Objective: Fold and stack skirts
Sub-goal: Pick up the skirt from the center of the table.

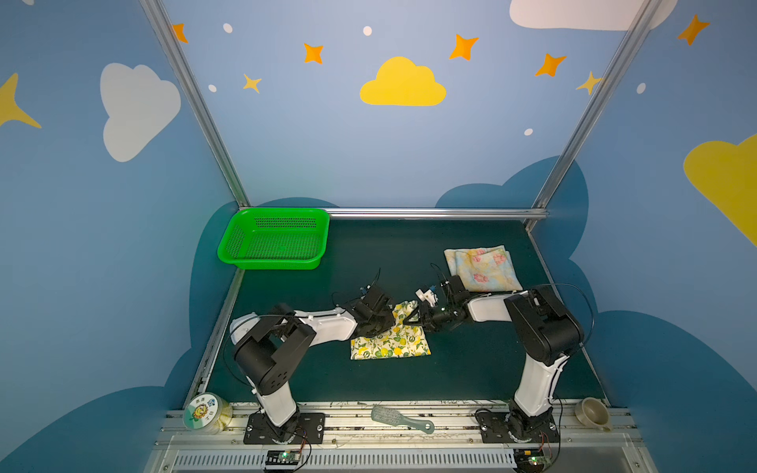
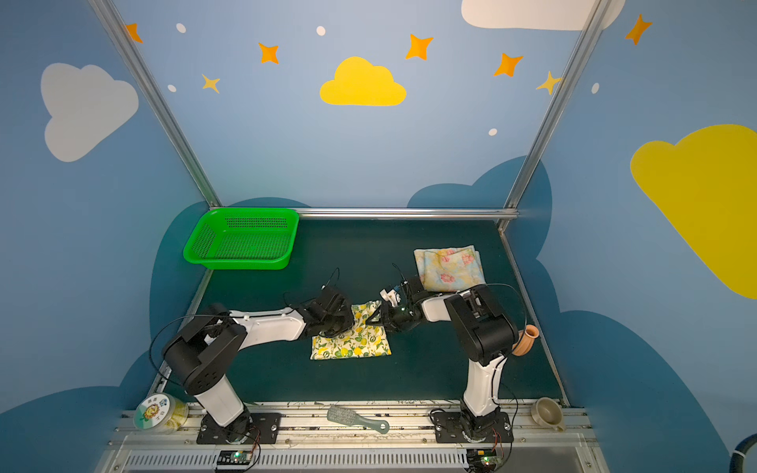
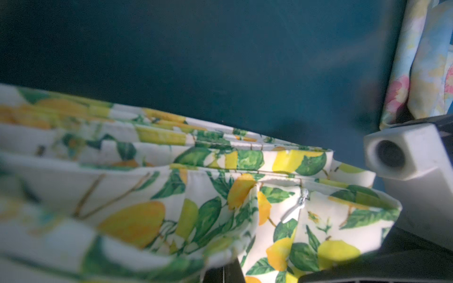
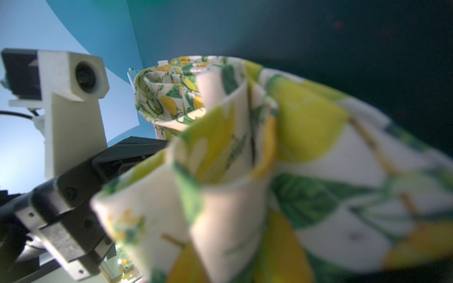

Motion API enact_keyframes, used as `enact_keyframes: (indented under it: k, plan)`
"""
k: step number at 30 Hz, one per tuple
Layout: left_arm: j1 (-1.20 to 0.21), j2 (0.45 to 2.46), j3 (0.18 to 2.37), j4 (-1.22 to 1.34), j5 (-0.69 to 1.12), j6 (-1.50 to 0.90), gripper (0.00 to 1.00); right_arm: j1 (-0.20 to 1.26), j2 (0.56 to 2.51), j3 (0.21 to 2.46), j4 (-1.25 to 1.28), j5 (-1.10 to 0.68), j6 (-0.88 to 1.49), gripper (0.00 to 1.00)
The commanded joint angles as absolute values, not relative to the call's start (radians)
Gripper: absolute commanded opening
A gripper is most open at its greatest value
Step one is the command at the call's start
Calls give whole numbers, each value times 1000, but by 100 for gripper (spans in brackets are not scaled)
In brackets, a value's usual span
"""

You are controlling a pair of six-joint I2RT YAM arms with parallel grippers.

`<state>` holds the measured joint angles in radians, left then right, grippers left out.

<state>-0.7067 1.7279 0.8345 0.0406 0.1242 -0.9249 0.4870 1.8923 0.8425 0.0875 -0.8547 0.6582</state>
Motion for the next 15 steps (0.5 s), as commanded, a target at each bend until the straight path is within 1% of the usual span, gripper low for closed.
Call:
enact_keyframes:
  k: [1, 3, 4, 10, 15]
  plan:
    - [-704, 1728, 813, -3, 94, -928, 7, 514, 1953, 798, -42, -719, 676, 26]
    - [-704, 1708, 817, -12, 85, -927, 7, 514, 1941, 811, -60, -729, 674, 6]
    - [-702, 1696, 821, -18, 79, -925, 7, 514, 1932, 817, -71, -729, 673, 0]
    - [-685, 1584, 842, -93, 44, -903, 7, 510, 1851, 915, -252, -707, 606, 0]
    - [-668, 1463, 831, -154, 4, -893, 8, 500, 1812, 1040, -447, -690, 515, 0]
